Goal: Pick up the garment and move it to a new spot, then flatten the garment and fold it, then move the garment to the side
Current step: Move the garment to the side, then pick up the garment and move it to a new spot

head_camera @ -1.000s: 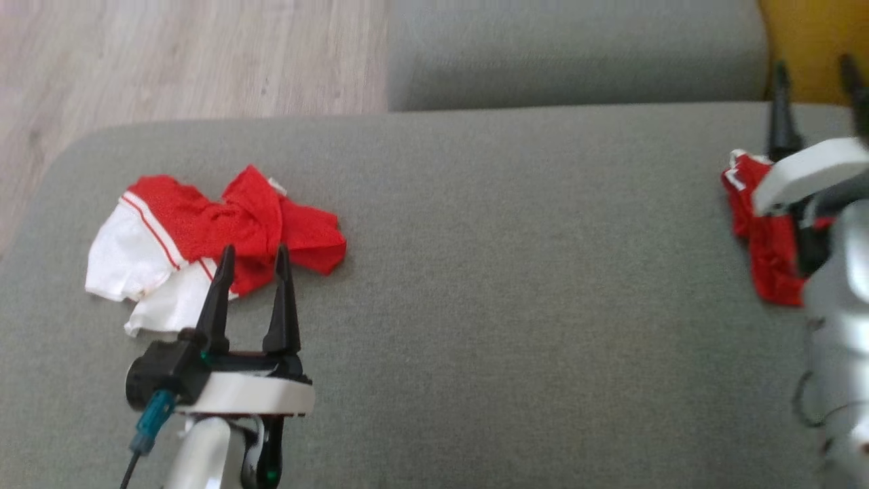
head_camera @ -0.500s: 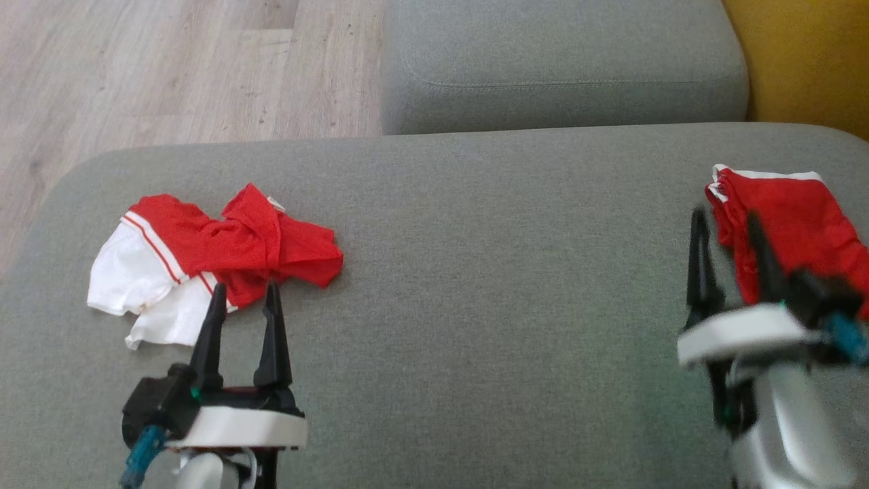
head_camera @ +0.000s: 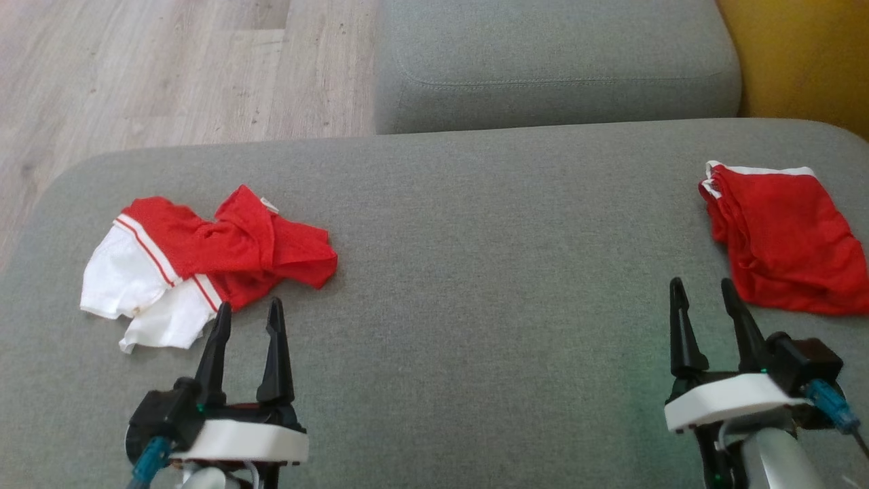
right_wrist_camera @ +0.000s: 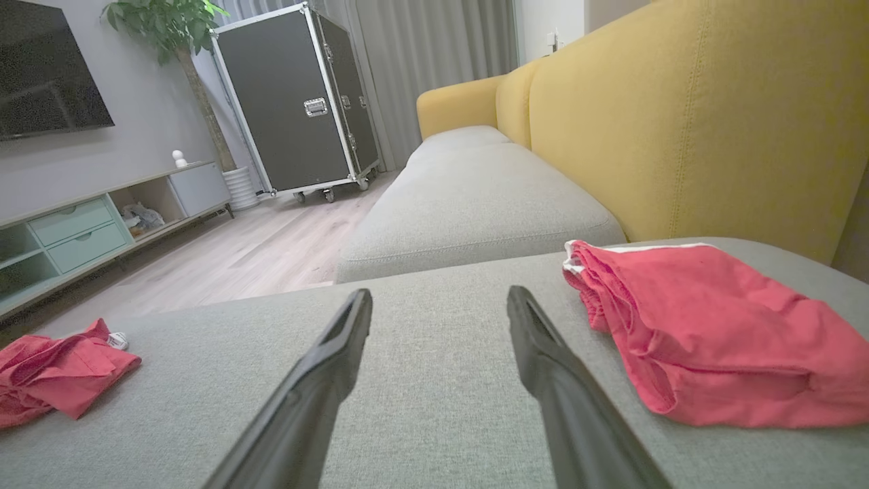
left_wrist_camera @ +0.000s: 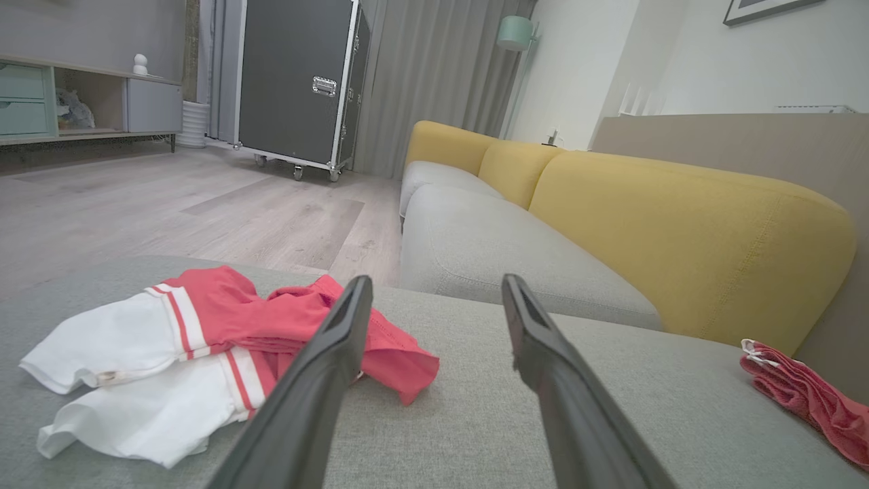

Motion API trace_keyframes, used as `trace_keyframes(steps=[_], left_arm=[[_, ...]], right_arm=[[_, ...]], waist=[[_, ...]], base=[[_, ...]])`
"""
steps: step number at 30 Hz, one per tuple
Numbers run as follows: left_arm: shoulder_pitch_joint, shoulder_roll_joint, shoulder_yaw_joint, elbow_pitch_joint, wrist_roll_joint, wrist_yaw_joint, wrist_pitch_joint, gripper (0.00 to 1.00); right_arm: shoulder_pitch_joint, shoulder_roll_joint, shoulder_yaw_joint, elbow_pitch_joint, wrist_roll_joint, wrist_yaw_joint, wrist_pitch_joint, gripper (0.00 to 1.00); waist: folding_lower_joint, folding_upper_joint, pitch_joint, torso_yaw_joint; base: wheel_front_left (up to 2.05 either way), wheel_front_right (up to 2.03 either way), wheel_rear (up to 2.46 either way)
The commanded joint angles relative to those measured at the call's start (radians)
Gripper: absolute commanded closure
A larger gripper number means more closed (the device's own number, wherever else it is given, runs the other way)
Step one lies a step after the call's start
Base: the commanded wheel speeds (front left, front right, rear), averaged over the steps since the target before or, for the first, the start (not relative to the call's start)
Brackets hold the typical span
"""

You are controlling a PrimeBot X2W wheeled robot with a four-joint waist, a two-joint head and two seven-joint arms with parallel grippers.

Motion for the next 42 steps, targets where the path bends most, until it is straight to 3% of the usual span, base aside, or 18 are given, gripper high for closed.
trace_keyframes(steps=[1, 18, 35, 42], left_arm=[[-0.03, 0.007, 0.03, -0.029, 0.006, -0.003, -0.008, 0.0], [-0.031, 0.007, 0.028, -0.005, 0.029, 0.013, -0.008, 0.0], [-0.014, 0.007, 0.095, 0.021, 0.084, 0.016, -0.008, 0.0], [-0.011, 0.007, 0.117, 0.026, 0.102, 0.004, -0.008, 0.0]], right_arm=[[-0.026, -0.003, 0.022, -0.043, -0.011, 0.003, -0.011, 0.0], [-0.015, -0.003, 0.055, -0.07, -0.019, 0.003, -0.011, 0.0], [0.024, -0.003, 0.156, -0.055, 0.048, 0.003, -0.011, 0.0], [0.029, -0.003, 0.194, -0.049, 0.07, 0.003, -0.011, 0.0]], waist=[[0.0, 0.0, 0.0, 0.002], [0.0, 0.0, -0.006, 0.032], [0.0, 0.0, -0.047, 0.262], [0.0, 0.0, -0.05, 0.323]], base=[[0.0, 0.0, 0.0], [0.0, 0.0, 0.0], [0.0, 0.0, 0.0], [0.0, 0.0, 0.0]])
